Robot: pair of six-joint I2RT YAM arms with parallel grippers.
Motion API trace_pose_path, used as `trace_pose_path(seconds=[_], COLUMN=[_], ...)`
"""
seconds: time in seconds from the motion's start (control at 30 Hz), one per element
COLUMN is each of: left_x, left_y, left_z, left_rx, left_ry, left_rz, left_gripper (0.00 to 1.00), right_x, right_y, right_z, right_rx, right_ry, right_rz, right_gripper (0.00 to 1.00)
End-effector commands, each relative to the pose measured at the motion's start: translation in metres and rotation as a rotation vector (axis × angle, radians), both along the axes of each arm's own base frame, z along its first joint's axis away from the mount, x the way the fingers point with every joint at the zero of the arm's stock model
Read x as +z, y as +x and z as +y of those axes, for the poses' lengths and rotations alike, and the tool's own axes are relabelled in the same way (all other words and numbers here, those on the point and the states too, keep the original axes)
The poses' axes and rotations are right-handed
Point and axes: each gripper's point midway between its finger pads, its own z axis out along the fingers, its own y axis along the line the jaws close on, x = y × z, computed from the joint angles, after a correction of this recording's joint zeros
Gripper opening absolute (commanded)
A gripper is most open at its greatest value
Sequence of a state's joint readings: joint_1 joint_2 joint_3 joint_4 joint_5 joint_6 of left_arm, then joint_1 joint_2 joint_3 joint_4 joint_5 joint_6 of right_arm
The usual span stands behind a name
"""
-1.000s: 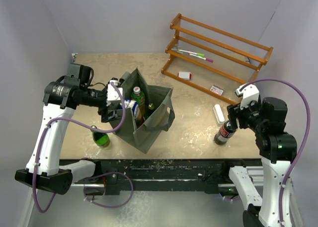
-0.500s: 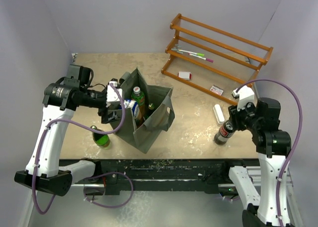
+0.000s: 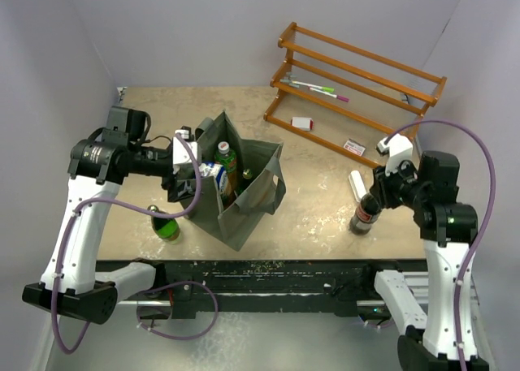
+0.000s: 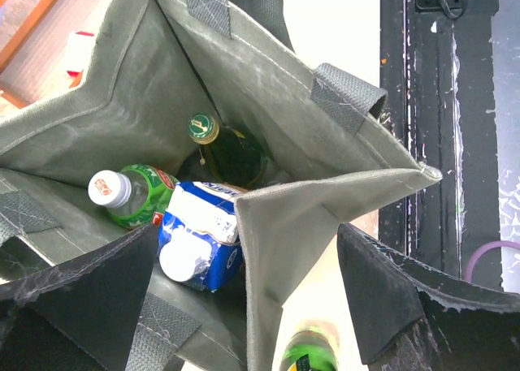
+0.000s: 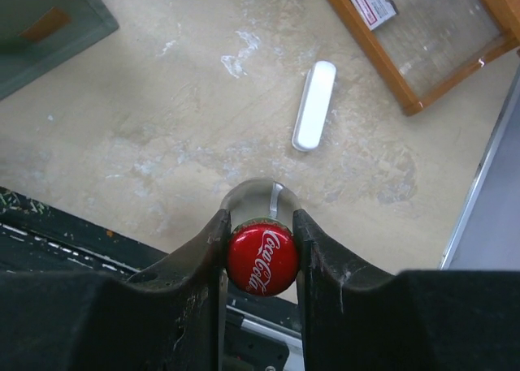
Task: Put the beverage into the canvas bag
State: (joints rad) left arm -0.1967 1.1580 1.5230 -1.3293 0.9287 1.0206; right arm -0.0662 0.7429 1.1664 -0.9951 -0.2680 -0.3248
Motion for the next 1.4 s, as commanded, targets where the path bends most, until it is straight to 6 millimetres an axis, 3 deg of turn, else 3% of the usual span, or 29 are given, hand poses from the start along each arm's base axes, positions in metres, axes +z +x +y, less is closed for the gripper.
trace_pose_path(seconds=[0.0,0.27,0.6,0.73,0.97,1.37], left_x=[0.023,0.02,0.012,0.01,0.008,0.005], left_y=[-0.007,0.015,0.018,0.02,0.021,0.02], left_z=[-0.007,-0.004,-0.004,-0.004,-0.005,-0.011], left_rx=[0.002,0.132,0.126,0.128,0.134,0.112], left_ry=[-0.086,-0.08,-0.057,-0.053,-0.05,-0.062], left_rz=[-0.021,0.065,0.102,0.12,0.141,0.155], left_gripper=[0.94,0.9,0.88,0.87,0.85,0.84], right_x=[0.1,0.184,0.291,0.326,0.364,0.395], right_y=[0.03,0.035,0.021,0.016,0.016,0.028], right_z=[0.02,0.044,0.075,0.083,0.095,0.11], right_rx=[0.122,0.243,0.369,0.41,0.48,0.577], right_ry=[0.034,0.11,0.257,0.307,0.389,0.515], right_rz=[-0.321,-0.472,-0.683,-0.746,-0.792,-0.812], right_gripper=[0.0,0.0,0.0,0.0,0.0,0.0])
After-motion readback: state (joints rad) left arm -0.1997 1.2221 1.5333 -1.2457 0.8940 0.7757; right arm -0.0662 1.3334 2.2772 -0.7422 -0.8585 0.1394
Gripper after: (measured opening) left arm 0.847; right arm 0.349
